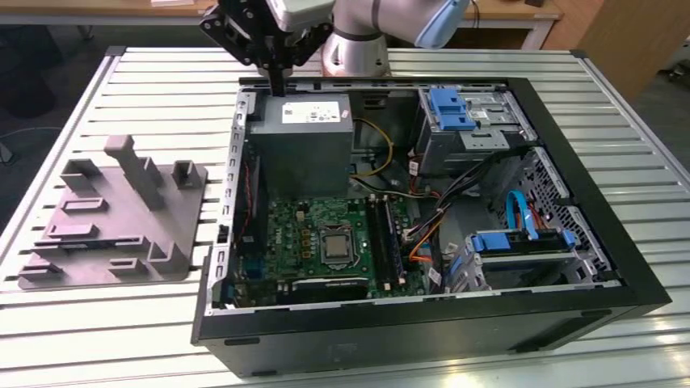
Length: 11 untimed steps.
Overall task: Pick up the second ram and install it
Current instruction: 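Reach for the second ram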
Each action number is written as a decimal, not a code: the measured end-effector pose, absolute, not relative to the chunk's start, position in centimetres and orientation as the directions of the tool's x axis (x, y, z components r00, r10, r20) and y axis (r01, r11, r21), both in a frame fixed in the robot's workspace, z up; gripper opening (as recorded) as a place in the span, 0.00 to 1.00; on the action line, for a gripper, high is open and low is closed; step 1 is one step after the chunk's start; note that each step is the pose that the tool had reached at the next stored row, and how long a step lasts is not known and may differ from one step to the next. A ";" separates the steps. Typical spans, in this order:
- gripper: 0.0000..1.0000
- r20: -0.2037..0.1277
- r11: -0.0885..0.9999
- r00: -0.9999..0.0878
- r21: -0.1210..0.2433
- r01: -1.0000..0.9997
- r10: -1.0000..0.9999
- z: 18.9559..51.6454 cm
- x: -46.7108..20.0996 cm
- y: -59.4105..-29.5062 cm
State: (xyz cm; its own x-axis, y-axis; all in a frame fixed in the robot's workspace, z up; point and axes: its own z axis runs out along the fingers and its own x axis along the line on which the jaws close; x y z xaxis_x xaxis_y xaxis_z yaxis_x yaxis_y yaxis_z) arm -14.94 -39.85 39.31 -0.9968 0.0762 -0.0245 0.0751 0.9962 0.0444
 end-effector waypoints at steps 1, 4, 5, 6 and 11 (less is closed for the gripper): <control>0.10 -0.025 0.996 -0.997 0.044 0.075 0.076 39.3 -15.2 -39.8; 0.10 -0.025 0.996 -0.997 0.044 0.075 0.076 39.3 -15.9 -39.8; 0.10 -0.025 0.996 -0.997 0.044 0.075 0.076 39.3 -16.1 -39.8; 0.10 -0.025 0.996 -0.997 0.044 0.075 0.076 39.3 -16.3 -39.8; 0.10 -0.025 0.996 -0.997 0.044 0.075 0.076 39.3 -17.4 -39.8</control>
